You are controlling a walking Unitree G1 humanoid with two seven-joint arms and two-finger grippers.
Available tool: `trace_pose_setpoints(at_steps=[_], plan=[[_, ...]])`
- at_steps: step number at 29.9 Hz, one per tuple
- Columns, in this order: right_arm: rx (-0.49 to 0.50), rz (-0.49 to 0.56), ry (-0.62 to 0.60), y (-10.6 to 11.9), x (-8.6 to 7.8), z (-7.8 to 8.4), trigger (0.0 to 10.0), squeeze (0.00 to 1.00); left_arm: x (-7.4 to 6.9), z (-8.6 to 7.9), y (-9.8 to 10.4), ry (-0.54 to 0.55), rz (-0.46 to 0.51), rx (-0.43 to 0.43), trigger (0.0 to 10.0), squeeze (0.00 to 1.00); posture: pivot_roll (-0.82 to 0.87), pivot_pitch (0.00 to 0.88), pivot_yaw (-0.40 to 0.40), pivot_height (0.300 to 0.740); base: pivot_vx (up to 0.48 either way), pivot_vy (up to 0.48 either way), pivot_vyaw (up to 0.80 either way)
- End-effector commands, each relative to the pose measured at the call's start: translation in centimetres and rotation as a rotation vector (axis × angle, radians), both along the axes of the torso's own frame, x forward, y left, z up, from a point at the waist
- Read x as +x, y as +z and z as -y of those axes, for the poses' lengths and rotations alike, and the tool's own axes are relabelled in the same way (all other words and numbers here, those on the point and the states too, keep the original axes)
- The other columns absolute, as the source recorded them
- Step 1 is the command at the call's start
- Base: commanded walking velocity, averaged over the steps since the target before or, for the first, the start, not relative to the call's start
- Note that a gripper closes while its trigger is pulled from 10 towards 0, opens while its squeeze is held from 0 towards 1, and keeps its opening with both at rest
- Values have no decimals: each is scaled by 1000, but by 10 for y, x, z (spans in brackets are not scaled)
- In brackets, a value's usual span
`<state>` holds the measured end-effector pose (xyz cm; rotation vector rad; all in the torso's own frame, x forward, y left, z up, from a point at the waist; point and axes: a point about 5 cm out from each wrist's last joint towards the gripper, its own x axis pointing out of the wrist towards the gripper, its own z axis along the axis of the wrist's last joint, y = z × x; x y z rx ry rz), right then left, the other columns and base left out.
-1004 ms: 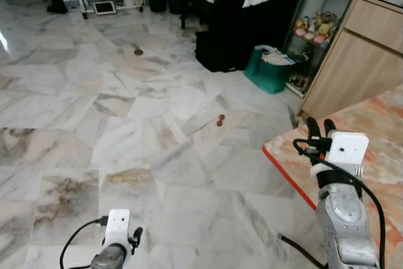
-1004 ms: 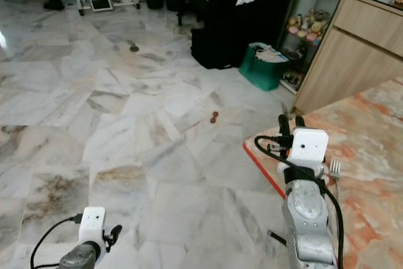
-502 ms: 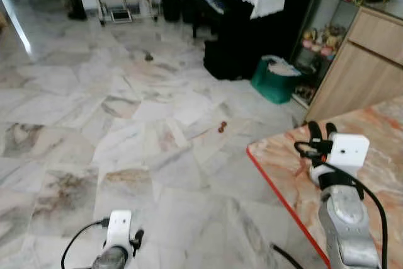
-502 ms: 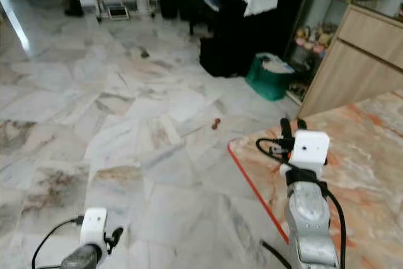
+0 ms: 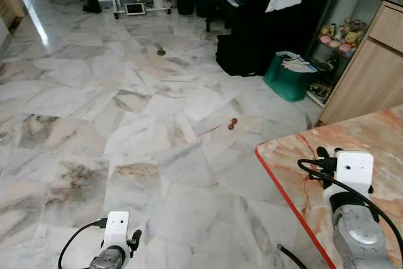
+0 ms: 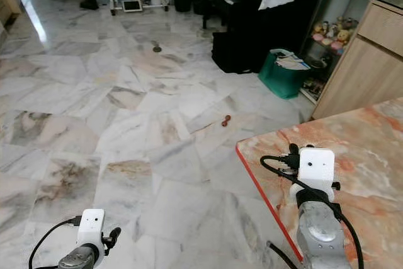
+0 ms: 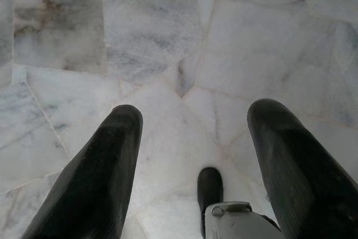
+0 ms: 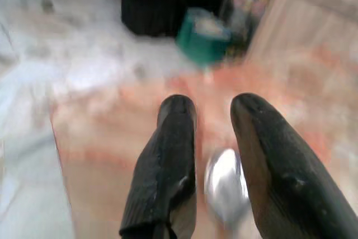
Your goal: Setting the table
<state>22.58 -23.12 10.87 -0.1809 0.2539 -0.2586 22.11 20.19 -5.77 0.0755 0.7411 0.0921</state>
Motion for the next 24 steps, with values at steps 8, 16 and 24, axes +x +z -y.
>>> trace_pose_setpoints(at_steps=[8,16,24], plan=[[94,-154,-98,-2,-17,7,10000,490,-3,0,-3,-17,-36,-10,10000,0,26,0,-34,740,0,0,0],[148,-283,-135,-14,-31,5,10000,1000,-4,2,-4,-22,-45,-16,10000,0,27,0,-34,740,0,0,0],[196,-317,-145,-15,-27,4,10000,0,-4,2,-5,-22,-52,-20,10000,0,33,0,-38,740,0,0,0]])
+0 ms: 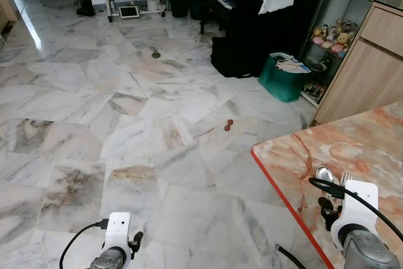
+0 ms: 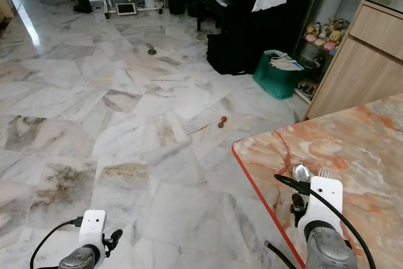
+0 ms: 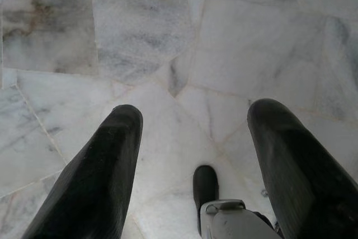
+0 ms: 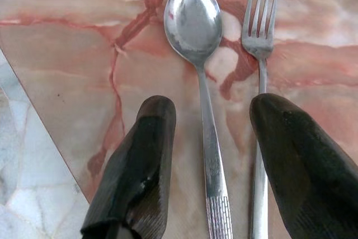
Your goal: Setting the table
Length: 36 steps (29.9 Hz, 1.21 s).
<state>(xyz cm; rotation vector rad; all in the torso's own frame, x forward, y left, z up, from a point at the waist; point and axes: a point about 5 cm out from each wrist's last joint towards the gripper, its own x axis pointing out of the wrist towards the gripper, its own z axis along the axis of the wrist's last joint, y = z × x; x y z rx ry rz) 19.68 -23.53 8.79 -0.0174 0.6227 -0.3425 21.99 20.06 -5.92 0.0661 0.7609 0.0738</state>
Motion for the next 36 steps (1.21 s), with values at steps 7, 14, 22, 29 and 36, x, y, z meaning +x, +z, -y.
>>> trace_pose_setpoints(at_steps=[7,14,22,29,36], plan=[[11,29,-20,5,13,2,10000,0,-3,1,-3,-9,-36,-5,10000,0,34,0,-37,740,0,0,0],[18,15,-33,-5,20,0,10000,0,-4,4,-4,-12,-41,-10,10000,0,36,0,-36,740,0,0,0],[16,21,-43,-7,27,1,10000,0,-4,4,-4,-17,-45,-9,10000,0,34,0,-35,740,0,0,0],[11,29,-39,-11,31,-3,10000,0,-7,4,-6,-17,-56,-7,10000,0,38,0,-36,740,0,0,0],[2,23,-51,-14,29,2,10000,0,-11,1,-8,-17,-73,-5,10000,0,35,0,-32,740,0,0,0]])
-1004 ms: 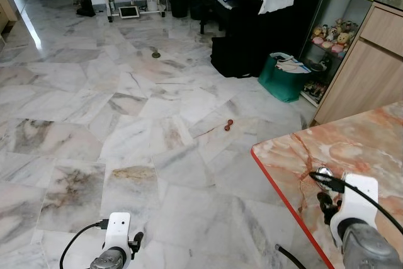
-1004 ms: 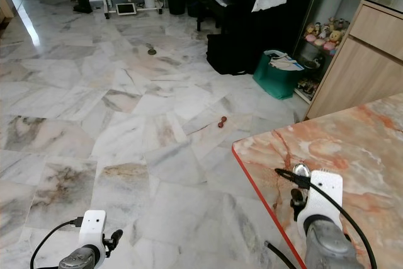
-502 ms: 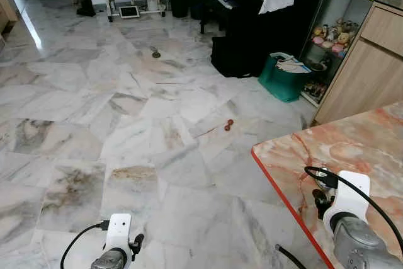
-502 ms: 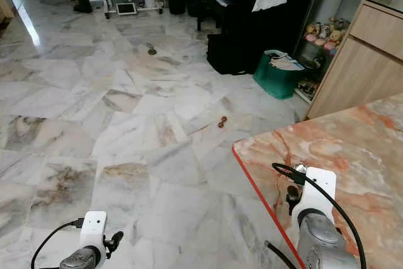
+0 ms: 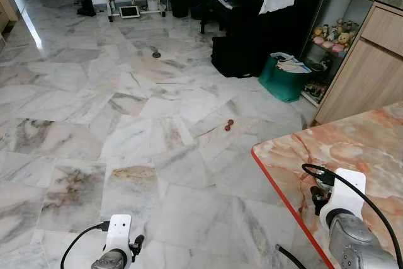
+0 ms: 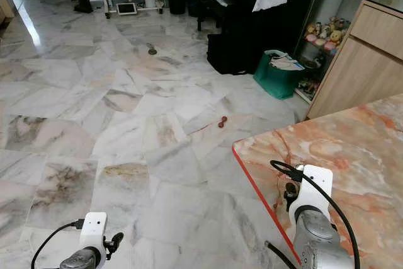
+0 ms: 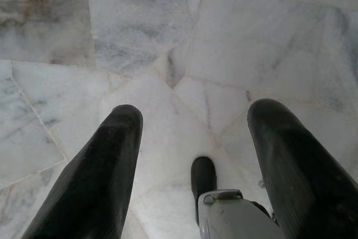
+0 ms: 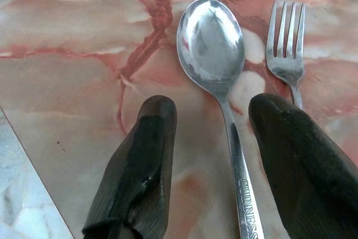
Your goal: Setting the table
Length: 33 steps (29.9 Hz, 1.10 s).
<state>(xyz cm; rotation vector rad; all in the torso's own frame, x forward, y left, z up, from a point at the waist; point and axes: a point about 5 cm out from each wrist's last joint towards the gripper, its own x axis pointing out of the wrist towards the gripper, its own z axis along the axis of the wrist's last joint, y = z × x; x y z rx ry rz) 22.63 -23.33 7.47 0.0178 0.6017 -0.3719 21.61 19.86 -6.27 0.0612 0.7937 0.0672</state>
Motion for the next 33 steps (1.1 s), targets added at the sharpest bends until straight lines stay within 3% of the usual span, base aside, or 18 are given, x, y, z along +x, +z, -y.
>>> trace_pose_setpoints(at_steps=[1,33], plan=[[-17,-3,-14,-1,0,4,10000,0,-7,-1,-5,-14,-40,3,10000,0,35,0,-32,740,0,0,0],[26,11,-72,-8,1,10,10000,0,-14,-6,-8,-22,-80,9,10000,0,38,0,-17,740,0,0,0]])
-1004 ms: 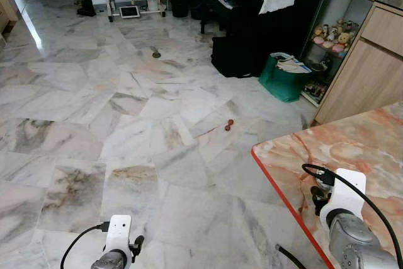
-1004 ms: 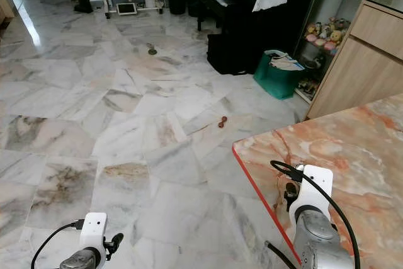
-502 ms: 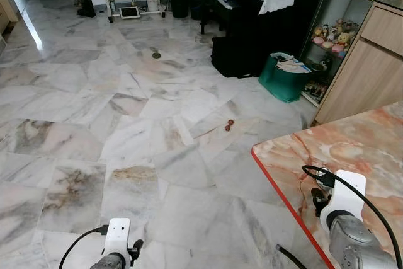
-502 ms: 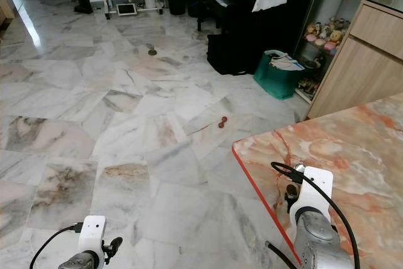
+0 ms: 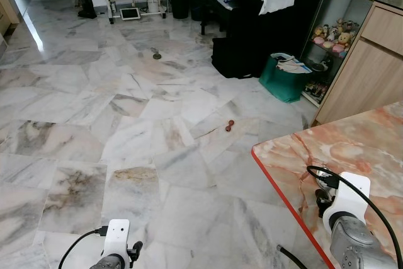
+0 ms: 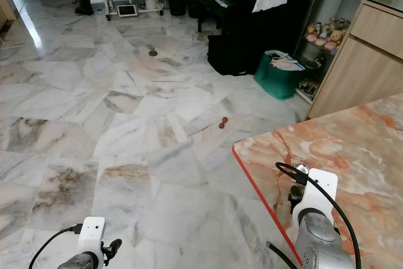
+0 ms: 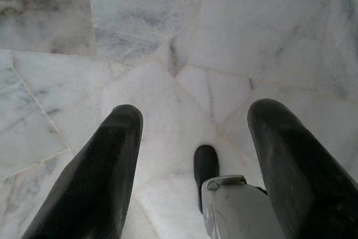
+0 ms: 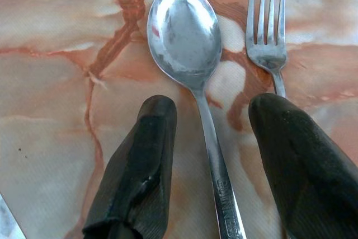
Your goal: Setting the table
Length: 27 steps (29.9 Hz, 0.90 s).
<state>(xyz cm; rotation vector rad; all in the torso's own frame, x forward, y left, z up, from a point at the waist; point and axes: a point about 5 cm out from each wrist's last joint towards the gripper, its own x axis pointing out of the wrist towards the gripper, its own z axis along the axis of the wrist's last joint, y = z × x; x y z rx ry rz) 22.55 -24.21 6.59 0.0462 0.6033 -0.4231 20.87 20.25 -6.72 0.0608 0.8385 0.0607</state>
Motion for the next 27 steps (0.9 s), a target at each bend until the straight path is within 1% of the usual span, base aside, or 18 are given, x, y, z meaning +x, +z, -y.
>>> trace_pose_setpoints(at_steps=[1,16,27], plan=[[22,11,-21,0,2,2,10000,0,-7,-2,-4,-19,-35,13,10000,0,40,0,-17,740,0,0,0],[65,13,-7,-3,4,-3,10000,0,-6,-3,-3,-17,-34,12,10000,0,45,0,-17,740,0,0,0],[90,-5,2,-7,4,-6,10000,0,-5,-2,-3,-16,-28,6,10000,0,46,0,-18,740,0,0,0]])
